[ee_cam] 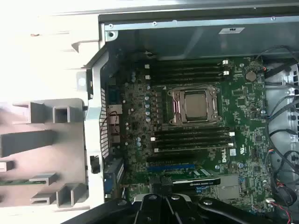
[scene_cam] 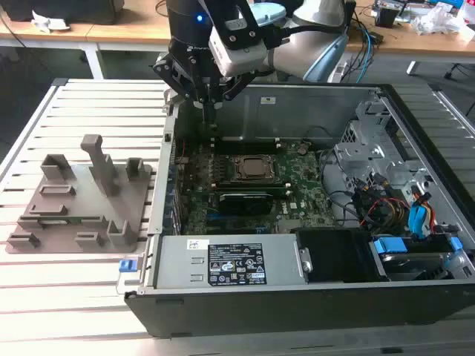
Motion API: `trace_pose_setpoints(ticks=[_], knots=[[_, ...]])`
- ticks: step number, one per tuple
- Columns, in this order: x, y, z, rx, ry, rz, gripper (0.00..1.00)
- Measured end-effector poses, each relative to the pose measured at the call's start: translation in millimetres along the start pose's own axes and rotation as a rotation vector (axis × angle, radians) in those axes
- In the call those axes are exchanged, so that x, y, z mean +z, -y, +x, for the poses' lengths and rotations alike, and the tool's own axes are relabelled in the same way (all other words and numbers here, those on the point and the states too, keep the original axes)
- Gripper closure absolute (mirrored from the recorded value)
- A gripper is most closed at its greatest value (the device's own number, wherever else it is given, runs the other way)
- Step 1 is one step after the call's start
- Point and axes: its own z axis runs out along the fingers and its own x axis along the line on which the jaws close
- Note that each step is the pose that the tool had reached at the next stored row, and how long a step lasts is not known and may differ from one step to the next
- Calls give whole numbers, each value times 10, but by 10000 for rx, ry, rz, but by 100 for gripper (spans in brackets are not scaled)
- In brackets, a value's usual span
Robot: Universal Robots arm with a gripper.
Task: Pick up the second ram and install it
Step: 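Reach for the second ram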
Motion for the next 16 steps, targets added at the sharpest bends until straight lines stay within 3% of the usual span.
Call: trace_pose_setpoints(ticks=[6,16], knots=[[-4,13,168,-1,1,0,89],[-15,48,640,0,0,0,89]])
